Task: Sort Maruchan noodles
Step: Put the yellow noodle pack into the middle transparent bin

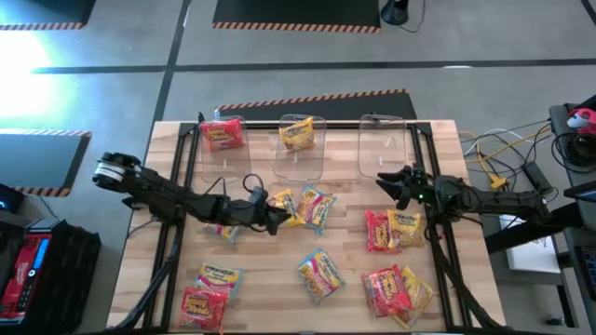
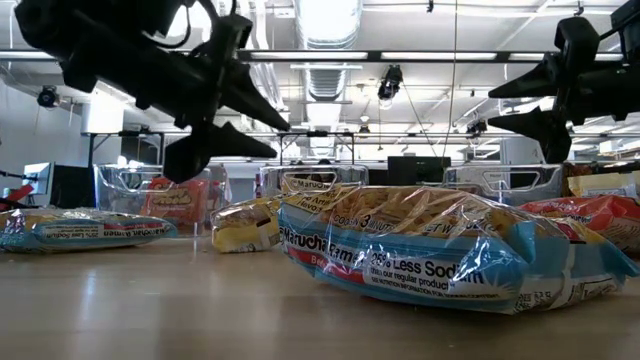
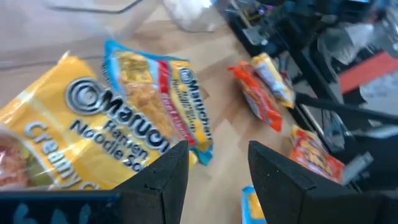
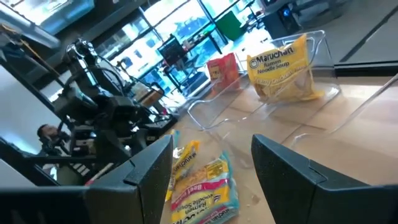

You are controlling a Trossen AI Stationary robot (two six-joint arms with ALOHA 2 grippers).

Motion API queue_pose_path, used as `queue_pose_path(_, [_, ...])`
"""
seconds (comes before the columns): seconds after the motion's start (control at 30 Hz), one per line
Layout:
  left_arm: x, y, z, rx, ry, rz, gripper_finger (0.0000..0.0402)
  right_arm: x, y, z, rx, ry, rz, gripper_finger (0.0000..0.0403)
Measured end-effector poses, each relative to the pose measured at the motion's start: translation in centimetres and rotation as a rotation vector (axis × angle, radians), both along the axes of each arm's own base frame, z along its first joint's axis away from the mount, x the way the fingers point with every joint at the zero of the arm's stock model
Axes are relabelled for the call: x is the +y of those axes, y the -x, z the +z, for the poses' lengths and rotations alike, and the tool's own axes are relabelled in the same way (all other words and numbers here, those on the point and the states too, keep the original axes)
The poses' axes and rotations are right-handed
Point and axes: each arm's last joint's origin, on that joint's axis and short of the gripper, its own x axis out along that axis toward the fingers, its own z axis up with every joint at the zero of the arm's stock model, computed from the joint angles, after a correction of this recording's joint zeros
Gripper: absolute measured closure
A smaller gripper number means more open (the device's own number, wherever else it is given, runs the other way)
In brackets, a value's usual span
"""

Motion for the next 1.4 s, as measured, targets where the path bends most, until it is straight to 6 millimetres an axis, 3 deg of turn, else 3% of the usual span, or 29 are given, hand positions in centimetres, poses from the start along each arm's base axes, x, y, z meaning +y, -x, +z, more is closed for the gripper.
queue_pose_path(0.4, [0.0,-0.2,-0.9,0.007,0.075,0.056,0.0253,0.0,-0.1,1.5,-0.149,-0.216,0.009,0.0195])
queue_pose_path(0.7, [0.0,-0.2,-1.0,0.014,0.081,0.044,0.0253,0.0,-0.8,5.6,-0.158,-0.208,0.010,0.0195])
queue_pose_path(0.8, [-0.1,-0.2,-1.0,0.019,0.092,0.014,0.0253,-0.1,-2.1,6.7,-0.055,-0.194,0.000,0.0195])
queue_pose_path(1.0, [-0.2,-0.1,-1.3,0.060,0.108,-0.019,0.0253,-0.2,-4.8,7.0,0.223,-0.296,-0.021,0.0195])
queue_pose_path(1.23, [-0.2,0.3,-1.6,0.118,0.137,-0.038,0.0253,0.0,-7.1,6.7,0.275,-0.507,0.048,0.0195])
queue_pose_path(1.4, [-0.1,0.6,-1.3,0.140,0.134,-0.053,0.0253,0.4,-9.0,7.6,0.296,-0.545,0.082,0.0195])
